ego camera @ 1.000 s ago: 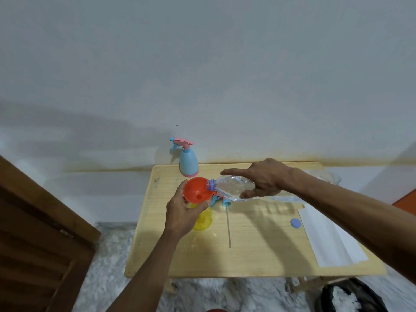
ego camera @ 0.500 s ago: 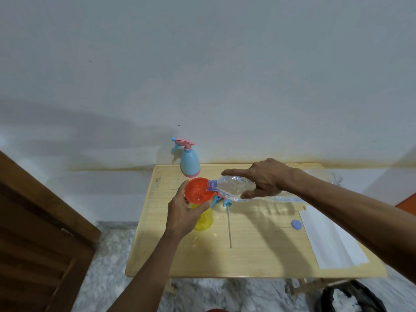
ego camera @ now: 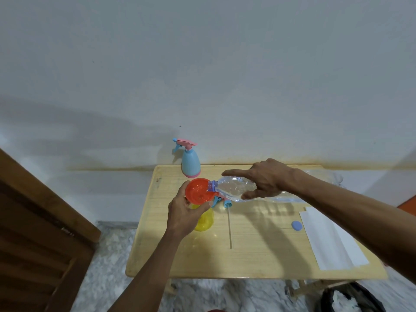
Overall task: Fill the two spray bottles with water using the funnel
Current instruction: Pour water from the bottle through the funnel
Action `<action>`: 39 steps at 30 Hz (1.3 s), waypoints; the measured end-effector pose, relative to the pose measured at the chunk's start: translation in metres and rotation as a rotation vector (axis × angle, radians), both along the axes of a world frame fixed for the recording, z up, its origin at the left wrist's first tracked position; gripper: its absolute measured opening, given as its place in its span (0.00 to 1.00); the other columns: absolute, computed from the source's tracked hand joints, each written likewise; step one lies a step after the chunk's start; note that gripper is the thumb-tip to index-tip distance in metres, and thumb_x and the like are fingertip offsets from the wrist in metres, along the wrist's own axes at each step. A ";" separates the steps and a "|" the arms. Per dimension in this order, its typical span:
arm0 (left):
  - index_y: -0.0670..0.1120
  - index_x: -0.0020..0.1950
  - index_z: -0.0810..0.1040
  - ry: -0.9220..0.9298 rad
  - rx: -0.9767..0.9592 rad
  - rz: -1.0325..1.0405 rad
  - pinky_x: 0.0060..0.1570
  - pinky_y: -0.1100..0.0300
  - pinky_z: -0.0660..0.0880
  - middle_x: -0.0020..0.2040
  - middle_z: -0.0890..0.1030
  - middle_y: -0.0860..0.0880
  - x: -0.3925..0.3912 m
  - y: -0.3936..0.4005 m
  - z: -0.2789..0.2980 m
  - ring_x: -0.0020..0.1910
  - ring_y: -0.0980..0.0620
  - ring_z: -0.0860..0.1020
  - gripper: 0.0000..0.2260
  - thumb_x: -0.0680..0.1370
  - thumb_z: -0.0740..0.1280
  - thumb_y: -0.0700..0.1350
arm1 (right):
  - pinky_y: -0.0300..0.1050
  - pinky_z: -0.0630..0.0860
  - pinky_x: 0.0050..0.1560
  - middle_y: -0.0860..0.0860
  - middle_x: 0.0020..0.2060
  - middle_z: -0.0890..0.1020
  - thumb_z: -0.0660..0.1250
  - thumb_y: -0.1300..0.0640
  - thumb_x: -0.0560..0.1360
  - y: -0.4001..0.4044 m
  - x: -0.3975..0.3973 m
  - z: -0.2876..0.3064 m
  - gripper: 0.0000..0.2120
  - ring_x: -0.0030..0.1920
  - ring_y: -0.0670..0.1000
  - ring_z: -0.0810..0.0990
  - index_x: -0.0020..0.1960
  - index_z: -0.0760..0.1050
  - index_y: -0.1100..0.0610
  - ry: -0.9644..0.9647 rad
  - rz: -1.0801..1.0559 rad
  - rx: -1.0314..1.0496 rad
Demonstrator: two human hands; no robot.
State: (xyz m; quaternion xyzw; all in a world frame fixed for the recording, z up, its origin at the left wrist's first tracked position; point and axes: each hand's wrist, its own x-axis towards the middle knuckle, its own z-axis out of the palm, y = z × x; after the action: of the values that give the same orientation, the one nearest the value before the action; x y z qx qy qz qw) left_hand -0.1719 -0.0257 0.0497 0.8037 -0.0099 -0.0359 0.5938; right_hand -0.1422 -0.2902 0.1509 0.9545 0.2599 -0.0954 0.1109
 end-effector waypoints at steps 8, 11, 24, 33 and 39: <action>0.53 0.75 0.66 -0.001 0.017 -0.002 0.59 0.59 0.77 0.62 0.78 0.54 0.001 -0.001 0.000 0.62 0.53 0.78 0.40 0.67 0.81 0.51 | 0.48 0.76 0.42 0.54 0.41 0.83 0.58 0.30 0.77 -0.001 -0.001 0.000 0.37 0.43 0.58 0.81 0.79 0.42 0.32 -0.011 -0.003 0.001; 0.53 0.74 0.66 -0.001 0.008 -0.002 0.59 0.59 0.77 0.60 0.78 0.54 0.001 -0.001 0.000 0.61 0.53 0.78 0.39 0.67 0.81 0.49 | 0.48 0.75 0.41 0.53 0.43 0.83 0.58 0.30 0.77 -0.002 -0.003 -0.004 0.37 0.45 0.58 0.81 0.79 0.43 0.32 -0.006 -0.025 0.037; 0.59 0.70 0.68 -0.024 0.014 0.007 0.62 0.54 0.77 0.57 0.79 0.59 0.003 0.000 -0.006 0.62 0.54 0.78 0.38 0.65 0.82 0.51 | 0.46 0.76 0.48 0.49 0.47 0.85 0.69 0.33 0.74 -0.003 -0.045 -0.024 0.40 0.51 0.54 0.84 0.78 0.51 0.31 -0.075 -0.317 0.729; 0.65 0.60 0.70 -0.061 -0.035 0.013 0.56 0.62 0.77 0.55 0.80 0.61 -0.003 -0.002 -0.001 0.56 0.61 0.80 0.30 0.66 0.82 0.47 | 0.22 0.70 0.47 0.44 0.45 0.84 0.80 0.44 0.68 -0.036 -0.074 -0.048 0.44 0.46 0.37 0.83 0.75 0.58 0.35 -0.305 -0.667 1.237; 0.63 0.57 0.71 -0.080 -0.016 0.025 0.49 0.72 0.76 0.47 0.82 0.65 -0.006 -0.006 0.000 0.47 0.69 0.81 0.28 0.67 0.81 0.42 | 0.39 0.74 0.56 0.45 0.50 0.82 0.81 0.49 0.68 -0.039 -0.085 -0.064 0.40 0.51 0.45 0.83 0.72 0.62 0.41 -0.448 -0.872 1.399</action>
State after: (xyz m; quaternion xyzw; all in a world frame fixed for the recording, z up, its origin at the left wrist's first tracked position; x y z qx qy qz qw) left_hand -0.1779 -0.0312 0.0501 0.7997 -0.0239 0.0036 0.5999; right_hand -0.2272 -0.3293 0.0866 0.8142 -0.1598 0.2440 -0.5019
